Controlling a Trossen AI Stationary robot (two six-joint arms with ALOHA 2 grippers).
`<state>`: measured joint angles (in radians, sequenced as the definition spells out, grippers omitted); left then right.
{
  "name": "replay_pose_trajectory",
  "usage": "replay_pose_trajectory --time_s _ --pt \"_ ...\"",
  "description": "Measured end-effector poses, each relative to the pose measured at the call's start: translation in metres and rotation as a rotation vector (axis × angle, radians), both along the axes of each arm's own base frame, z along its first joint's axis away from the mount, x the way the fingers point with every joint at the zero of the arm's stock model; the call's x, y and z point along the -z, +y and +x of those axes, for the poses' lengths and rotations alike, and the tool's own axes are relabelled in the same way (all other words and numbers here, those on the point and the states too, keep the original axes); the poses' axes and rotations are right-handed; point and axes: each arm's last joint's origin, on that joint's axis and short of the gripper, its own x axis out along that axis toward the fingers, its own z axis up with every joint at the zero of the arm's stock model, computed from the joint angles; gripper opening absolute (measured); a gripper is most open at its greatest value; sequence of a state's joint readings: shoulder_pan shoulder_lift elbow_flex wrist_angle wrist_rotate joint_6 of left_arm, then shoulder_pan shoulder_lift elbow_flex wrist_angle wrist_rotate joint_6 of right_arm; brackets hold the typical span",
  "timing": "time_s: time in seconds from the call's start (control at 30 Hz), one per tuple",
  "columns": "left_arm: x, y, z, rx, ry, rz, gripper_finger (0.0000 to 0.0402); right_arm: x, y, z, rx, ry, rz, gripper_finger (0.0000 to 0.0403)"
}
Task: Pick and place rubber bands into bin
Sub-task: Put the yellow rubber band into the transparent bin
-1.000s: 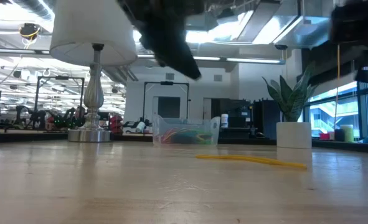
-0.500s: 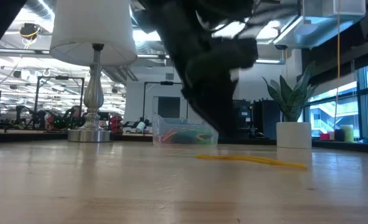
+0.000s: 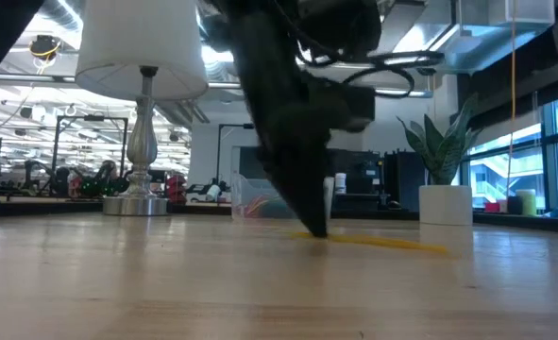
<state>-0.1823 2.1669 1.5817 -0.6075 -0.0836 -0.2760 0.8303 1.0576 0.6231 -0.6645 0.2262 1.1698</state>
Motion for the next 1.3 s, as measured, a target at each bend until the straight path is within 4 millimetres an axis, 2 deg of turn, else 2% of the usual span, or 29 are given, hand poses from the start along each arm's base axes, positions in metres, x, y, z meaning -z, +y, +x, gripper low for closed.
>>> replay_pose_trajectory --time_s 0.1,0.23,0.33,0.43,0.57,0.67,0.77,1.0,1.17,1.3 --pt "-0.034 0.003 0.0 -0.008 -0.005 0.001 0.0003 -0.001 -0.001 0.001 0.022 -0.033 -0.026 0.0012" --pt "-0.088 0.021 -0.005 -0.075 -0.039 0.088 0.0003 -0.001 -0.001 0.002 0.044 -0.068 -0.05 0.0012" --pt "-0.129 0.038 -0.014 -0.063 -0.1 0.163 0.0003 -0.001 -0.002 0.003 0.059 -0.09 -0.071 0.0012" --pt "-0.168 0.067 -0.026 -0.097 -0.173 0.231 0.0003 -0.002 -0.003 0.003 0.071 -0.102 -0.08 0.0012" --pt "-0.192 0.111 -0.042 -0.159 -0.213 0.273 0.0002 -0.002 -0.002 0.004 0.075 -0.108 -0.073 0.0012" --pt "-0.195 0.142 -0.048 -0.185 -0.205 0.273 0.0002 -0.002 -0.002 0.004 0.075 -0.109 -0.071 0.0012" --pt "-0.188 0.173 -0.05 -0.192 -0.168 0.29 0.0002 -0.003 -0.001 0.006 0.077 -0.124 -0.055 0.0012" --pt "-0.156 0.227 -0.048 -0.232 -0.052 0.322 0.0002 -0.007 -0.002 0.013 0.162 -0.241 -0.078 0.0012" --pt "-0.12 0.253 -0.041 -0.244 0.049 0.309 0.0003 -0.009 -0.006 0.019 0.213 -0.276 -0.089 0.0012" --pt "-0.094 0.263 -0.036 -0.217 0.104 0.247 0.0018 -0.01 -0.009 0.023 0.241 -0.287 -0.079 0.0012"
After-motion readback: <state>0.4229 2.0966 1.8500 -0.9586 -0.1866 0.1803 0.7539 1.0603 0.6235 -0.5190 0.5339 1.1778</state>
